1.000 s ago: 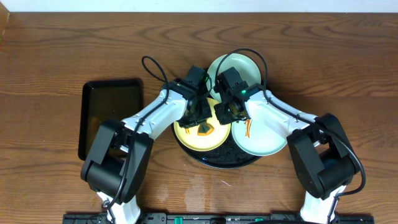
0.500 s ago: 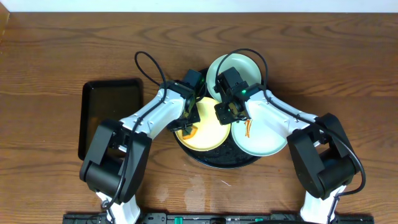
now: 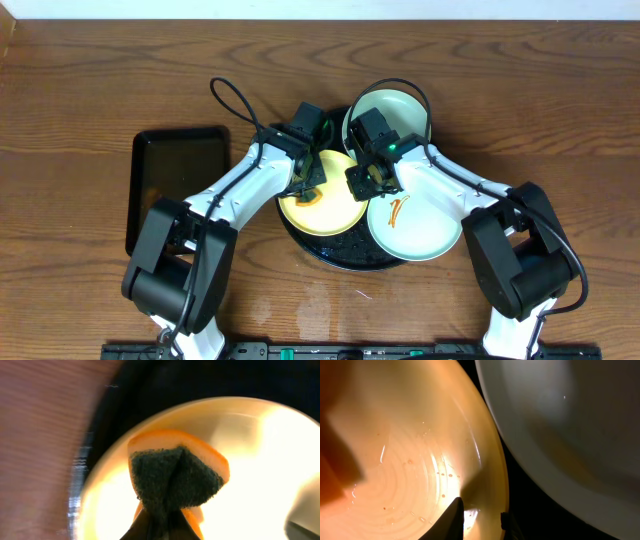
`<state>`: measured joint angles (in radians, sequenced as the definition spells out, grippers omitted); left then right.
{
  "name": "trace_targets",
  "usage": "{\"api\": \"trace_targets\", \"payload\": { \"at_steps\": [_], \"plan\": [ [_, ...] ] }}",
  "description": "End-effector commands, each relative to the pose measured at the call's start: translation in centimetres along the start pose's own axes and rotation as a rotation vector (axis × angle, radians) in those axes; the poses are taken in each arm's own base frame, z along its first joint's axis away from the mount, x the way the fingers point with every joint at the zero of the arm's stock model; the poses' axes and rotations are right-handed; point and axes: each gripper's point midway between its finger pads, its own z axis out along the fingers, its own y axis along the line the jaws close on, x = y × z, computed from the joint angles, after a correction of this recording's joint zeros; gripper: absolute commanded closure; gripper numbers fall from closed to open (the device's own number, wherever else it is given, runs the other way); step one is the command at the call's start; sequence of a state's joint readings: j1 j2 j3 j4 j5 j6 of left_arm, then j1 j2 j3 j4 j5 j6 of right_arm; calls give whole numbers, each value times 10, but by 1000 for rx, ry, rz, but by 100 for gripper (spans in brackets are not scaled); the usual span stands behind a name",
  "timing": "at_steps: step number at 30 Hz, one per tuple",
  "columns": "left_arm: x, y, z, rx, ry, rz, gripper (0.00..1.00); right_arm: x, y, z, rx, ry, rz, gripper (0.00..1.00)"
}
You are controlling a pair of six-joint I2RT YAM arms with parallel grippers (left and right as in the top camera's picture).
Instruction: Clean dirty plates on tray and stack at the side
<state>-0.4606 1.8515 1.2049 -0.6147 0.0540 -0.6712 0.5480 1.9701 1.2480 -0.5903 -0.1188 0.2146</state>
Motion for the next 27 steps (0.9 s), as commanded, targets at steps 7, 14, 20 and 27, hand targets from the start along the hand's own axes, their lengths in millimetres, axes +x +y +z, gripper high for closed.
{"api": "trace_targets", "payload": {
  "at_steps": [7, 14, 20, 27],
  "plan": [
    [25, 5, 17, 30, 110, 51, 93, 0, 8, 6, -47, 15, 19, 74],
    [18, 44, 20, -167, 53, 88, 92, 3, 7, 6, -46, 26, 20, 75],
    [-17, 73, -11, -363, -129, 117, 93, 5, 7, 6, -44, 33, 20, 83],
    [-46, 65, -57, -324, -311, 96, 93, -1, 11, 2, -57, 23, 11, 99]
  ]
}}
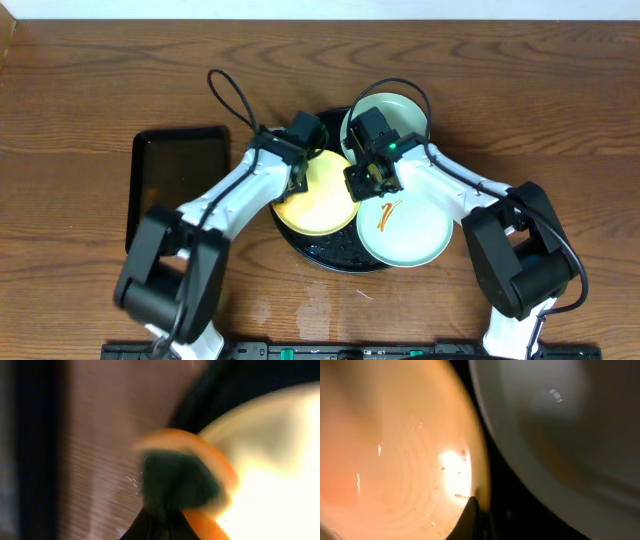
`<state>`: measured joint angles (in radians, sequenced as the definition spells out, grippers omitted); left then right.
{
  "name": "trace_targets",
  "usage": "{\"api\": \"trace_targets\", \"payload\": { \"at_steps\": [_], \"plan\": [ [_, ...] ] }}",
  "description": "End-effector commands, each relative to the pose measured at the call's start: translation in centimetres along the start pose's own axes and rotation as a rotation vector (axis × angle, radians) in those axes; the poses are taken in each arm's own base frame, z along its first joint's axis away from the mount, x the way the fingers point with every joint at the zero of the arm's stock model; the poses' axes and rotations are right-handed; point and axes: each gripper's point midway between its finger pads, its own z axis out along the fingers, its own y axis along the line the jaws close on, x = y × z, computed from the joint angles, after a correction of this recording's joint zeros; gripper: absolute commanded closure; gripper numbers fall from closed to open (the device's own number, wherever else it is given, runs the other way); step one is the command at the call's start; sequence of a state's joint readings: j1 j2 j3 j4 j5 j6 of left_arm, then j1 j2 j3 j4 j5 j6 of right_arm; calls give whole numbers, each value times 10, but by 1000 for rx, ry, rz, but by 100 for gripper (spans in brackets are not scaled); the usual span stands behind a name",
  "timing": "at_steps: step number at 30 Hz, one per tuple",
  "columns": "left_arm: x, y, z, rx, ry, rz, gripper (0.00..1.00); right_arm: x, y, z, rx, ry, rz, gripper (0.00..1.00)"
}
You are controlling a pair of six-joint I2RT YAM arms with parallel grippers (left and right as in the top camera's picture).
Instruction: Clean dirty plates on tray and stack at the side
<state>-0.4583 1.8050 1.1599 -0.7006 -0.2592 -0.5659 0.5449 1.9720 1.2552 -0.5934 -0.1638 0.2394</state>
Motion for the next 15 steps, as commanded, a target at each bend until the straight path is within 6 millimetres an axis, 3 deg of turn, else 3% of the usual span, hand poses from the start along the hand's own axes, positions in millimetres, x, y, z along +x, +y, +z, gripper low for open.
{"api": "trace_targets", "payload": {
  "at_steps": [1, 5, 9, 13, 15],
  "plan": [
    [-40, 18, -40, -18, -188, -52, 93, -3, 8, 1, -29, 15, -29, 99],
    [-54, 18, -76, 83, -269, -104, 93, -20, 23, -16, -78, -5, -68, 99],
    [-67, 41, -104, 113, -338, -178, 93, -37, 30, -33, -82, -32, -105, 99],
    [-73, 75, -110, 84, -346, -256, 92, -55, 35, -50, -75, -75, -151, 99],
    [-72, 94, -108, 60, -329, -315, 92, -68, 29, -59, -15, -108, -165, 99]
  ]
}}
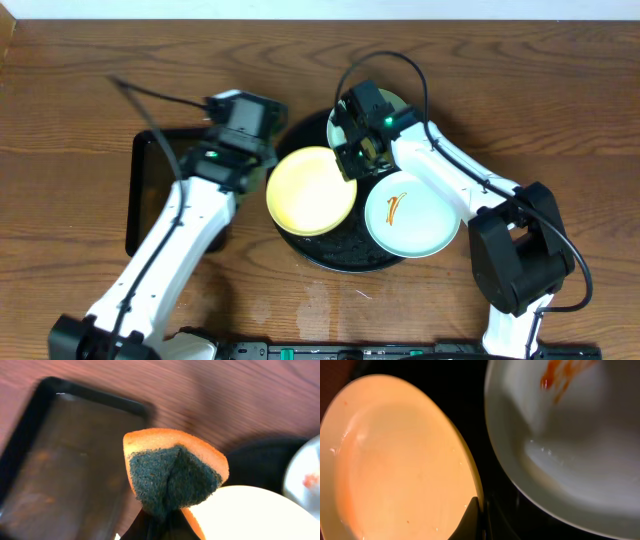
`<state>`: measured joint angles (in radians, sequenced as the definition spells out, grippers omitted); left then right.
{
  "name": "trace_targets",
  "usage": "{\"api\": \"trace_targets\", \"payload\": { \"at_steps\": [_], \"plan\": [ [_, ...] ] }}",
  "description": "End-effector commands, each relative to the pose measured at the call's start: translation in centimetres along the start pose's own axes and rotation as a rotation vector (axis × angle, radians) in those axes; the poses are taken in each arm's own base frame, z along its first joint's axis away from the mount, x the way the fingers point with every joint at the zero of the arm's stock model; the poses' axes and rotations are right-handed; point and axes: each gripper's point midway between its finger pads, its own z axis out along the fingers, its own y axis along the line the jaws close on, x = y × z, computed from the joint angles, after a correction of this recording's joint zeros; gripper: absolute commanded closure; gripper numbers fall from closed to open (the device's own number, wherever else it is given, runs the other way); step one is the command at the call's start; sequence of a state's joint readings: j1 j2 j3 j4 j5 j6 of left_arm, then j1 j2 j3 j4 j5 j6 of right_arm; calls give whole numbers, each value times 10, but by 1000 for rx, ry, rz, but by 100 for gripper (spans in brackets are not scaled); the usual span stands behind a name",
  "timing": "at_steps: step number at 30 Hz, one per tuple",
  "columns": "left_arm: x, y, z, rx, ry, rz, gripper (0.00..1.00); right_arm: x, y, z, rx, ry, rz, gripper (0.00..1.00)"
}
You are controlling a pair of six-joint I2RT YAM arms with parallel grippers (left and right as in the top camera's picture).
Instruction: Clean dirty plates on tray and stack at the side
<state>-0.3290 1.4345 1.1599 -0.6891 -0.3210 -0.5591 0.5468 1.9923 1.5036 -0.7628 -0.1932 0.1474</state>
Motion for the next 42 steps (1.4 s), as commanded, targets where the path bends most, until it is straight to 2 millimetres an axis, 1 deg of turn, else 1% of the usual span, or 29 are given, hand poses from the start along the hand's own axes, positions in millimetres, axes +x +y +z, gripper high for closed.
{"api": "trace_targets", "payload": {
  "at_steps": [1, 4, 8, 9, 11, 15, 17, 19, 21, 22, 27, 29, 32, 35, 37, 42],
  "plan": [
    [-16, 33, -4, -67, -19, -112, 93, -26, -3, -19, 65, -70, -68, 99],
    [-22, 52, -4, -74, -7, -213, 93, -42, -25, -34, 213, -112, -98, 99],
    [-30, 79, -1, -112, -11, -283, 92, -54, -38, -56, 331, -126, -155, 99],
    [-31, 87, 0, -126, -8, -304, 92, -58, -42, -65, 379, -129, -188, 99],
    [-31, 92, 2, -117, 6, -326, 93, -64, -46, -76, 443, -135, -233, 99],
    [-32, 99, 4, -119, 13, -348, 93, -78, -47, -99, 591, -153, -351, 99],
    [-33, 102, 4, -125, 12, -356, 92, -85, -48, -114, 706, -162, -410, 99],
    [-34, 105, 4, -129, 12, -361, 93, -94, -47, -133, 860, -180, -472, 99],
    [-34, 107, 5, -132, 12, -362, 93, -102, -41, -147, 983, -192, -539, 99],
    [-34, 108, 5, -134, 12, -360, 93, -106, -33, -153, 1029, -195, -586, 99],
    [-35, 111, 5, -140, 11, -368, 93, -111, 7, -150, 1036, -215, -743, 99],
    [-35, 111, 5, -140, 11, -365, 93, -110, 22, -147, 1027, -224, -778, 99],
    [-35, 111, 5, -140, 11, -365, 93, -107, 38, -144, 1014, -238, -807, 99],
    [-35, 111, 5, -140, 11, -365, 93, -105, 45, -143, 1001, -261, -789, 99],
    [-35, 111, 5, -140, 12, -361, 93, -107, 45, -143, 982, -304, -717, 99],
    [-33, 112, 5, -143, 19, -356, 93, -105, 36, -130, 854, -337, -571, 99]
  ]
}}
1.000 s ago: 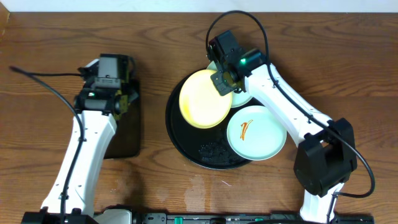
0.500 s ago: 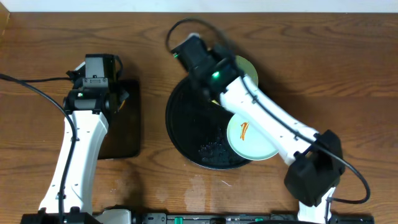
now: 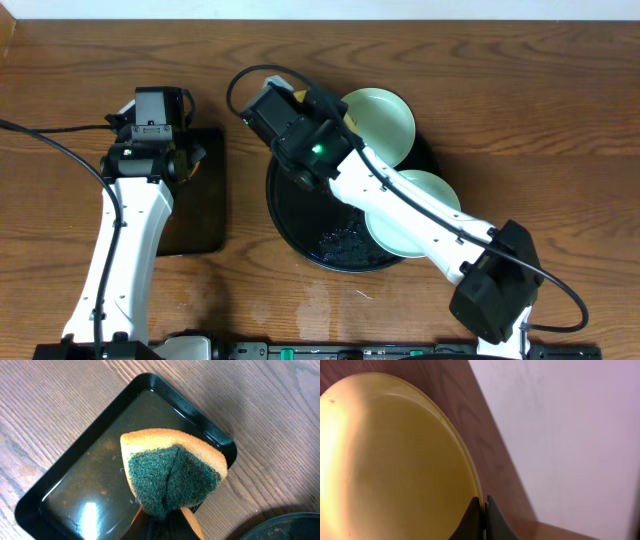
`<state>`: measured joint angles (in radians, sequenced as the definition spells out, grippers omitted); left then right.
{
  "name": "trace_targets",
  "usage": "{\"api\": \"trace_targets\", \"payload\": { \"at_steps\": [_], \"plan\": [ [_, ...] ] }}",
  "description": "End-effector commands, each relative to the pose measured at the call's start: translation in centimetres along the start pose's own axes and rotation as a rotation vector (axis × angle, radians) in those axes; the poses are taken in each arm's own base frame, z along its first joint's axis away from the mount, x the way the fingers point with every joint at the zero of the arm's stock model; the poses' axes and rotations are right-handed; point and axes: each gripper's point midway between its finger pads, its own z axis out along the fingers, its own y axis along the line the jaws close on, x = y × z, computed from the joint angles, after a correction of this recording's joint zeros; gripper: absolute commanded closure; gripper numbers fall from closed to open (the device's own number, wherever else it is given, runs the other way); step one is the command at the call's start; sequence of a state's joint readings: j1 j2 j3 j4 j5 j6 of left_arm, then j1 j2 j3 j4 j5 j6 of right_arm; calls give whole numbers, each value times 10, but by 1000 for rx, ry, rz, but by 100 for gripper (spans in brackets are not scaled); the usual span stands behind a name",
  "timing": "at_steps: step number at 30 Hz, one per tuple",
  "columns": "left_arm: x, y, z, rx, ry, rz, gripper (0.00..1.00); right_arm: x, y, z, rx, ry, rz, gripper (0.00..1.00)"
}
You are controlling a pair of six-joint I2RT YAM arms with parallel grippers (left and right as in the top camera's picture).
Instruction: Clean dirty plates on tray and stack at the side
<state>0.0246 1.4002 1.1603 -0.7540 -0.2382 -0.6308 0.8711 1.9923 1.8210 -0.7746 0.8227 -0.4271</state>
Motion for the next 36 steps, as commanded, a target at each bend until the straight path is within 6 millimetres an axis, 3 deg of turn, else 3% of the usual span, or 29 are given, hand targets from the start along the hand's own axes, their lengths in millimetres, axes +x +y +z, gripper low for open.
{"api": "trace_targets", "payload": {
  "at_steps": [1, 3, 6, 9, 13, 16, 20, 25, 33, 36],
  "plan": [
    [-8, 0, -9, 12, -26, -4, 93, 2, -10, 10, -50, -2, 207, 99],
    [-8, 0, -9, 12, -26, -4, 93, 8, -4, 19, -133, 10, 309, 99],
    [-8, 0, -9, 12, -26, -4, 93, 23, 14, 33, -408, 48, 478, 99],
    [-8, 0, -9, 12, -26, -4, 92, 38, 17, 45, -685, 75, 653, 99],
    [-8, 0, -9, 12, -27, -5, 92, 69, -13, 57, -970, 54, 861, 99],
    [-8, 0, -9, 12, -27, -5, 92, 98, -44, 70, -1045, 5, 957, 99],
    [-8, 0, -9, 12, -28, -5, 92, 160, -85, 103, -927, 39, 1041, 99],
    [-9, 0, -9, 13, -29, -5, 93, 246, -115, 139, -700, 176, 1091, 99],
    [-9, -1, -7, 12, -28, -5, 92, 332, -111, 189, -542, 251, 1259, 99],
    [-8, -1, -5, 9, -24, -3, 92, 352, -105, 202, -510, 267, 1335, 99]
  ]
}}
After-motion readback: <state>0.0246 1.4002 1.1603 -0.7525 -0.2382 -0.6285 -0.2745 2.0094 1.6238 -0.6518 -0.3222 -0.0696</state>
